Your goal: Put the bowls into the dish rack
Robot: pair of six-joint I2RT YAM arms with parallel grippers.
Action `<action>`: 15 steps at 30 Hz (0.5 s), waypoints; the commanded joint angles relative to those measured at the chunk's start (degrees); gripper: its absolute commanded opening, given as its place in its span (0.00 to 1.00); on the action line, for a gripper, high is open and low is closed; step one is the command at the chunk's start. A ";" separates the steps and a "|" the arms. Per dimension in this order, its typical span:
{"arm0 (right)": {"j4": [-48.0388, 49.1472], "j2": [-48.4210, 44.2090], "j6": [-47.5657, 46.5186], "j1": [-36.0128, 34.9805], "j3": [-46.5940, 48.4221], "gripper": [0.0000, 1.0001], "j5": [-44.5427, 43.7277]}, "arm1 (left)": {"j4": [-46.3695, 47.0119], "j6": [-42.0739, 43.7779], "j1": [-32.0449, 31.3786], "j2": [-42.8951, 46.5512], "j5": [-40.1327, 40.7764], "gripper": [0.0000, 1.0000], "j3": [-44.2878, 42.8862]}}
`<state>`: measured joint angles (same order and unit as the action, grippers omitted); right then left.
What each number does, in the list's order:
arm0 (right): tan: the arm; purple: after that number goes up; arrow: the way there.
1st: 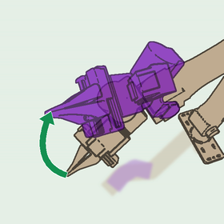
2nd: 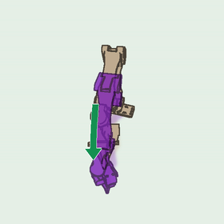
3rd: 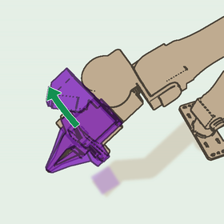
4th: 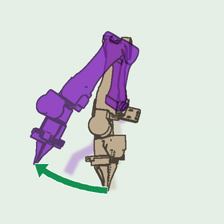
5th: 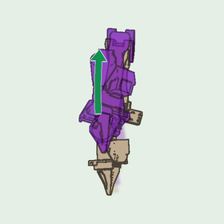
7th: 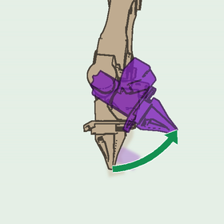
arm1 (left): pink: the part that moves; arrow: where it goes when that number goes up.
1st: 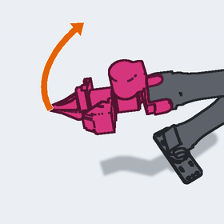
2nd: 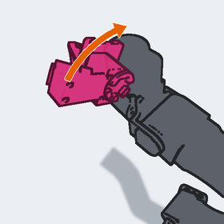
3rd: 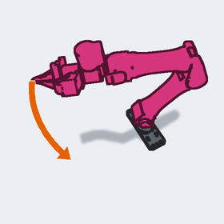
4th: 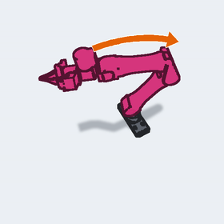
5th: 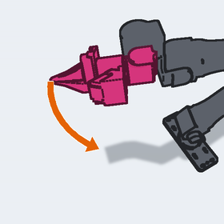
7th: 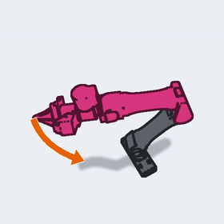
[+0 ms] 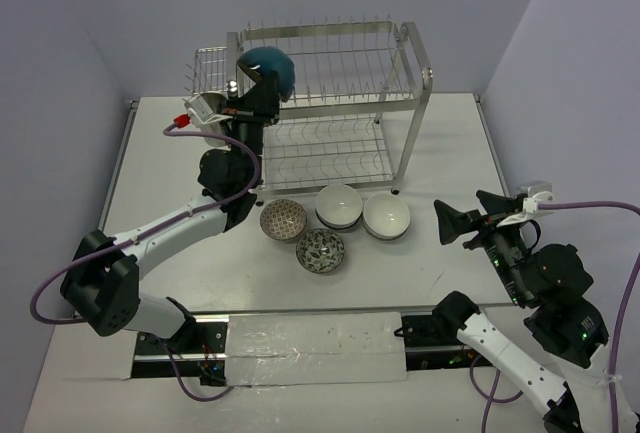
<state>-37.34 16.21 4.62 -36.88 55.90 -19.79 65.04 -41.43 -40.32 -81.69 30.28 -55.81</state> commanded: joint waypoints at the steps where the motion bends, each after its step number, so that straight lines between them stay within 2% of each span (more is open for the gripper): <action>1: -0.10 -0.74 -0.14 -0.73 0.09 0.97 0.81 | 2.29 -0.41 -0.20 2.68 0.83 0.08 -0.09; 4: 0.08 -0.83 -0.23 -0.91 -0.09 0.97 0.81 | 1.24 0.47 -0.20 2.41 0.66 0.00 -1.40; 15: -0.10 -1.62 -0.76 -1.00 -0.09 0.96 0.28 | 1.93 9.08 0.59 -0.13 -4.70 0.00 -8.70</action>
<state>-37.34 15.27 4.58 -37.30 55.83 -19.42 60.31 -36.93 -40.29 -82.52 28.95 -60.10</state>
